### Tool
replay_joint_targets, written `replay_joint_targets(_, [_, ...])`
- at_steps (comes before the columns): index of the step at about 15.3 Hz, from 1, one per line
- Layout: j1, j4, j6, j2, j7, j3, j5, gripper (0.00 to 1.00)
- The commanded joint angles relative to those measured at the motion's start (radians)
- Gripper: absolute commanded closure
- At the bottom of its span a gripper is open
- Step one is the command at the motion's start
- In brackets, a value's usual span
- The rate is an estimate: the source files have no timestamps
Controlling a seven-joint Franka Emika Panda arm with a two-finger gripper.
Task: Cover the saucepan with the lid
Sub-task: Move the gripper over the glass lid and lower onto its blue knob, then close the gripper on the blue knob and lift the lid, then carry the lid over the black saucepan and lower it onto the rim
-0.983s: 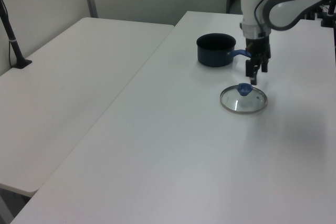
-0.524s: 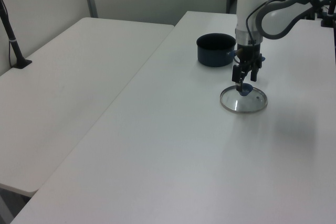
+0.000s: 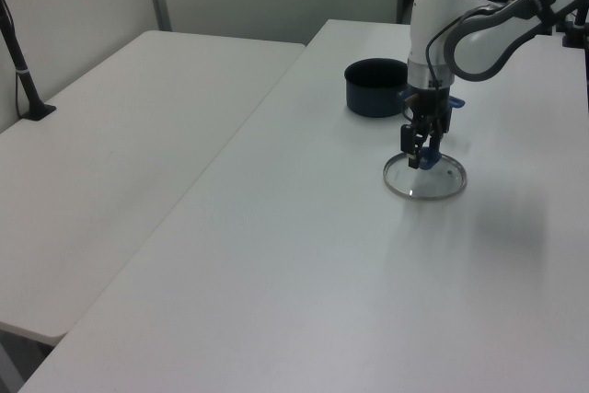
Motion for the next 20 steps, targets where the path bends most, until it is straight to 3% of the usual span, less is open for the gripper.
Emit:
replay_joint_targets(1, [0.009,0.011,0.012,0.002,0.011,-0.002,0.001,0.51])
replay_joint_targets(2, [0.009,0.011,0.005,-0.003,-0.011,-0.002,-0.002,0.60])
replay_joint_targets(4, [0.009,0.014,-0.040,-0.041,-0.065,0.000,-0.005,0.64])
replay_joint_targets(7, [0.012,0.084,-0.216,-0.087,-0.122,0.000,-0.011,0.64])
replay_joint_targets(10, [0.008,0.214,-0.366,-0.101,-0.185,0.009,-0.041,0.64])
replay_joint_targets(13, [-0.049,0.392,-0.439,-0.066,-0.174,-0.006,-0.031,0.64])
replay_joint_targets(17, [-0.138,0.552,-0.434,0.007,-0.145,-0.032,-0.025,0.65])
replay_joint_targets(20, [-0.158,0.672,-0.428,0.127,-0.069,-0.072,-0.024,0.65])
